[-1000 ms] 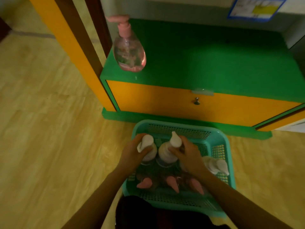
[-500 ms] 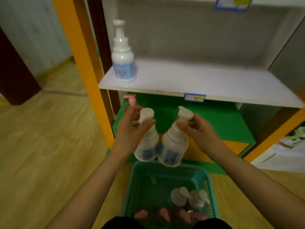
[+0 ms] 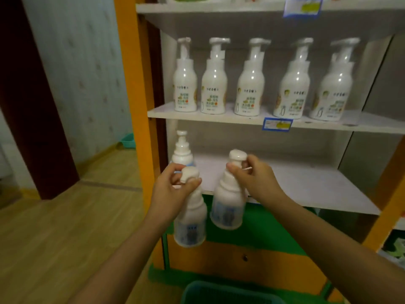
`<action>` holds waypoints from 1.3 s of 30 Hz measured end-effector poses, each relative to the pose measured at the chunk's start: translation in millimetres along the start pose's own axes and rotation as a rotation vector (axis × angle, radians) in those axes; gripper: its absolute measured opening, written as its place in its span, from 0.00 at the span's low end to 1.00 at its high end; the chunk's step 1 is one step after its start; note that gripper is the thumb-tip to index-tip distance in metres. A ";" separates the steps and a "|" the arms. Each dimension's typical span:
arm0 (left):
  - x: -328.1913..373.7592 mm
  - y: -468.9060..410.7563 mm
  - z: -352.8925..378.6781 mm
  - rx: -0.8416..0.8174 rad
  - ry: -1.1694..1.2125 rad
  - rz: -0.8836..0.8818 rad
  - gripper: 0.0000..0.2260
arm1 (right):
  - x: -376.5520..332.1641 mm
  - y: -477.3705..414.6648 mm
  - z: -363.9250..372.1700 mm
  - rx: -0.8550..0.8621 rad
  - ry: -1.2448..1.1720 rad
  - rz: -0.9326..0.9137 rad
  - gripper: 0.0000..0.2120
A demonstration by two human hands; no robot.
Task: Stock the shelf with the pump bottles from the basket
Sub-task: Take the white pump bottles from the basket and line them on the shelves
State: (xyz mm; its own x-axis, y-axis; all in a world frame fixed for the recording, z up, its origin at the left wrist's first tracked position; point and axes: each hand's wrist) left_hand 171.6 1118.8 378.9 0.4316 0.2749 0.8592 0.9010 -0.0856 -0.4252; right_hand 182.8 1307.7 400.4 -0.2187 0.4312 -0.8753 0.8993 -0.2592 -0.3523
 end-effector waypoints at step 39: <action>8.0 -52.4 -7.0 -0.037 0.033 0.038 0.14 | 54.7 14.6 78.2 -0.302 -0.467 -0.067 0.19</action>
State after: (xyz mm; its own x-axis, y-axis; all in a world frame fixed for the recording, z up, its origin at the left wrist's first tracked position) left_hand 128.2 1118.8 410.0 0.4664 0.2394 0.8516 0.8846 -0.1311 -0.4476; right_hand 154.4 1259.9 321.5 -0.3620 -0.0086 -0.9322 0.9312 0.0440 -0.3620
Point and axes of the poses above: each hand's wrist, its own y-axis away from the middle knuckle, its own z-axis out of the palm, x = y × z, and after that the axes turned 11 degrees about -y, right-handed
